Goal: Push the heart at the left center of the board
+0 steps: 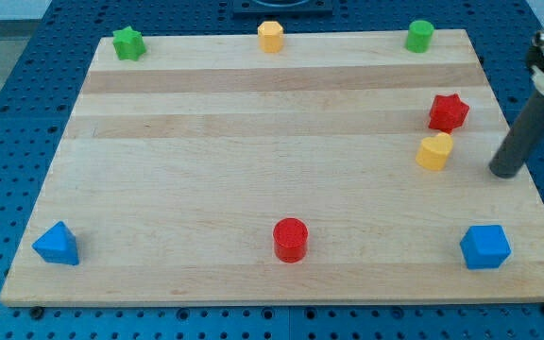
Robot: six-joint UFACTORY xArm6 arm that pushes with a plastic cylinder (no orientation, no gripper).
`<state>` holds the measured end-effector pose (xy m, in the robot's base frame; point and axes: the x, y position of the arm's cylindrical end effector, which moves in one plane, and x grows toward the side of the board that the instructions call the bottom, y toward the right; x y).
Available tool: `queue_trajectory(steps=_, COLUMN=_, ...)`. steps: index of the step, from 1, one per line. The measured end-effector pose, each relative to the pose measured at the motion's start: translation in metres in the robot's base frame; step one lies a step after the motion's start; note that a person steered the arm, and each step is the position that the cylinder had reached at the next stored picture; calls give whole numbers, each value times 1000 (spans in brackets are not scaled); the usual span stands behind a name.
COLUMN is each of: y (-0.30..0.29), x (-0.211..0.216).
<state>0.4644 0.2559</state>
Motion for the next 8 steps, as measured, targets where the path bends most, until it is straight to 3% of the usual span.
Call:
queue_trajectory(steps=3, y=-113, x=-36)
queue_trajectory(steps=8, y=-187, x=-4)
